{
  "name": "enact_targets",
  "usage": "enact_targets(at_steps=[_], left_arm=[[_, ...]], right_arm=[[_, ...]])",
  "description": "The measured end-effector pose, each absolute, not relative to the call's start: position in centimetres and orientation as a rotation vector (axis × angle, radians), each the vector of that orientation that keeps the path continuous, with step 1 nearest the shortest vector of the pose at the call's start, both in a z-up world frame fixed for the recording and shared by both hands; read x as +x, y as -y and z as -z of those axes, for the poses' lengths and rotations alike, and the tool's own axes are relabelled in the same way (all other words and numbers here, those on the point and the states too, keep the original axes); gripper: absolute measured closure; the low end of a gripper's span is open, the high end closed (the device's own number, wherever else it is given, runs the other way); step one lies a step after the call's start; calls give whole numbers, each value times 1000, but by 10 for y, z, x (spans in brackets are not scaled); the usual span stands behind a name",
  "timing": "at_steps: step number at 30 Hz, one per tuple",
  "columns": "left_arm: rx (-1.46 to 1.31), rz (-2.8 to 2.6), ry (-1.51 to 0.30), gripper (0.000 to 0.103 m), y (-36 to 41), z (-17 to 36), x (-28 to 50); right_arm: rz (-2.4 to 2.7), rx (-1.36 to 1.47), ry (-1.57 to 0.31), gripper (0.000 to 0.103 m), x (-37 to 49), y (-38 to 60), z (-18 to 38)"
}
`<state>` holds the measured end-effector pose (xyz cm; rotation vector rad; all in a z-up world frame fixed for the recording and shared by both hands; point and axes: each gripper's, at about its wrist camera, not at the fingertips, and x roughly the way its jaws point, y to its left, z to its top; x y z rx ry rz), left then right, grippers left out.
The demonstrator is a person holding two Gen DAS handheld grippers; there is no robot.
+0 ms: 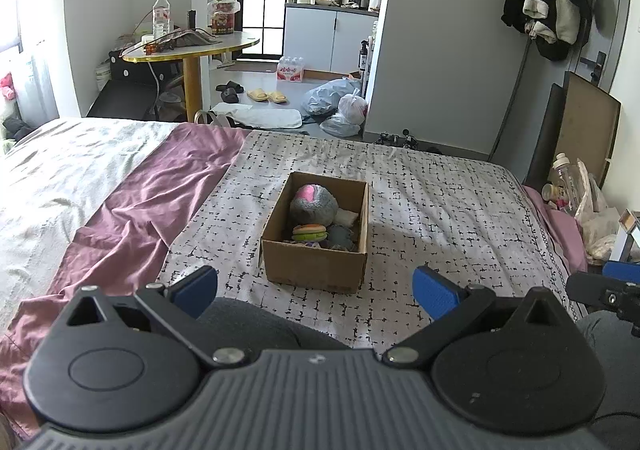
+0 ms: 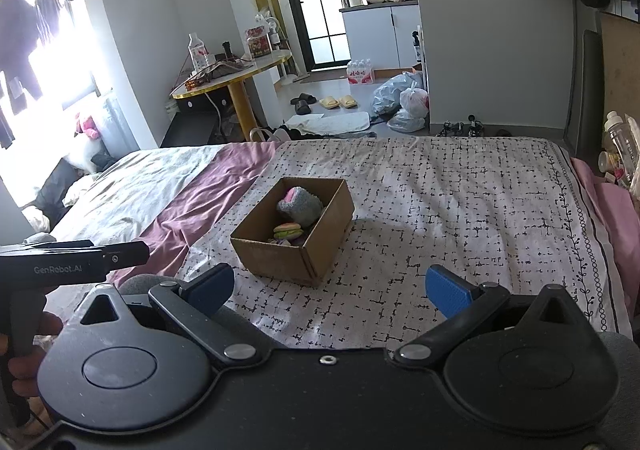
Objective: Organize soft objects
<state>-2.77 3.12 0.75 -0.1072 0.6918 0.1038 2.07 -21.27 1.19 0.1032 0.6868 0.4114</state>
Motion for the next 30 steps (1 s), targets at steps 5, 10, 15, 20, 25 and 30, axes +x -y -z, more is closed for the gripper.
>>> enact_targets(at_steps=[5,10,15,20,25,30], left_arm=[[-107,-105,-693,0,-30,-7,-27],[-105,-107,-696,0,-30,-6,-27],[-105,-108,-695,0,-30,-7,-26],[-104,-102,-698,0,-32,-5,-24],[-107,-94,-711,0,-32,-1,-18],[-103,-88,-719,0,-31,4,-10]], right_arm=[[-412,103,-687,0,20,212,-12],[-410,99,-690,0,20,211,-10],[-408,95,-693,0,21,210,-9],[-406,85,-697,0,23,207,-8],[-400,88,-705,0,27,207,-5],[-397,102,-707,0,34,207,0]])
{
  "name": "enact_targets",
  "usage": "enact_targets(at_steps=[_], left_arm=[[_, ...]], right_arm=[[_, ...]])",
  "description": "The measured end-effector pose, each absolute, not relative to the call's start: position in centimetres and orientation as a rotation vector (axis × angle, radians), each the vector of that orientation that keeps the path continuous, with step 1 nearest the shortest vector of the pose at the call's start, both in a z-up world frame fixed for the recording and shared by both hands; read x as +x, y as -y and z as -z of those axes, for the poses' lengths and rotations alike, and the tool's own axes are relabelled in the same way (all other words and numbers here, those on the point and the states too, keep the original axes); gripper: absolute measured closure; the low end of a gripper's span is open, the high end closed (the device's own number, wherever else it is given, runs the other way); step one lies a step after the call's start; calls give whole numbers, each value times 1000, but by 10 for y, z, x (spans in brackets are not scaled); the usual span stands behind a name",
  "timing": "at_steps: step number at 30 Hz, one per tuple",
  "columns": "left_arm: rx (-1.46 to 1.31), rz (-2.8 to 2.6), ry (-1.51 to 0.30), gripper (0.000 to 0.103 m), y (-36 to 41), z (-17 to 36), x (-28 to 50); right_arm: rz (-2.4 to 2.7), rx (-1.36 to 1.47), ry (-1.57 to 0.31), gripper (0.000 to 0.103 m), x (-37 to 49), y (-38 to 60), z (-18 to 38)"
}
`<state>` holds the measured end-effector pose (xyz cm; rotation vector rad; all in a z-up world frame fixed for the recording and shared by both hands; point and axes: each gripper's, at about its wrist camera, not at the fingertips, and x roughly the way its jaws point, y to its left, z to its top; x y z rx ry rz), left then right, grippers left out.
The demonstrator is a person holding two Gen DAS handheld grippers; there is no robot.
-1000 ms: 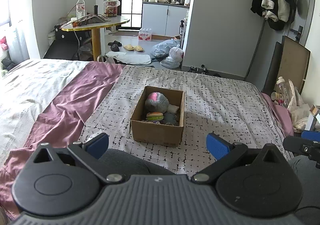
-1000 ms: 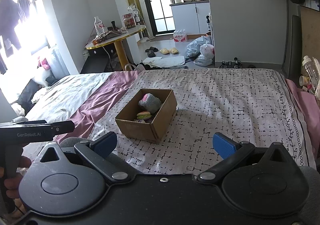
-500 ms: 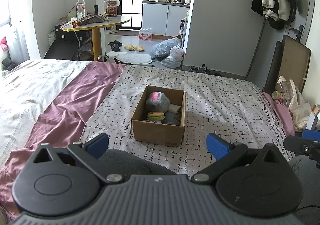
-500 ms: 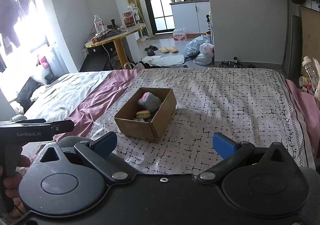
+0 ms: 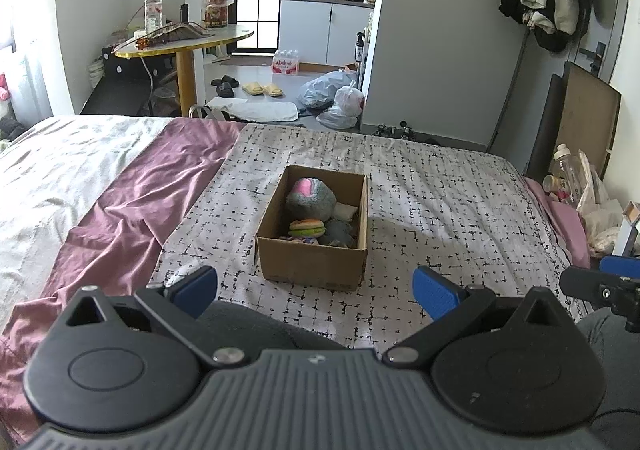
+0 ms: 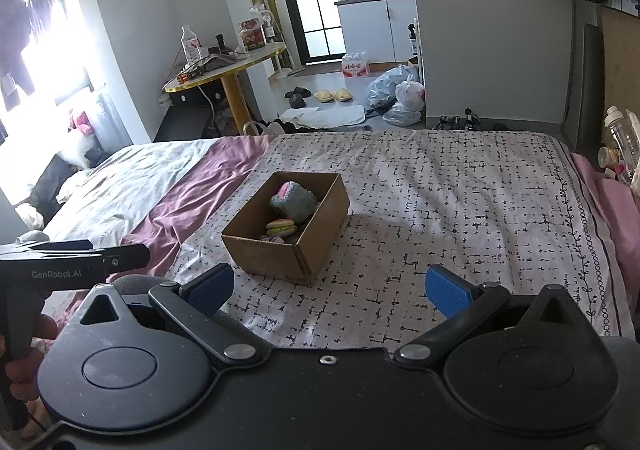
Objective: Organize soft objects
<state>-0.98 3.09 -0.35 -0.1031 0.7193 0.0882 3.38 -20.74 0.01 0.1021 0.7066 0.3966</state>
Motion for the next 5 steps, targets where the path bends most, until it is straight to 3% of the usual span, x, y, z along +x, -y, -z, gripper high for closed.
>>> enact_targets(at_steps=[5], left_arm=[[-99,-75,-717,0,-28,6,-2]], right_arm=[[-390,127,-715,0,44,208,4]])
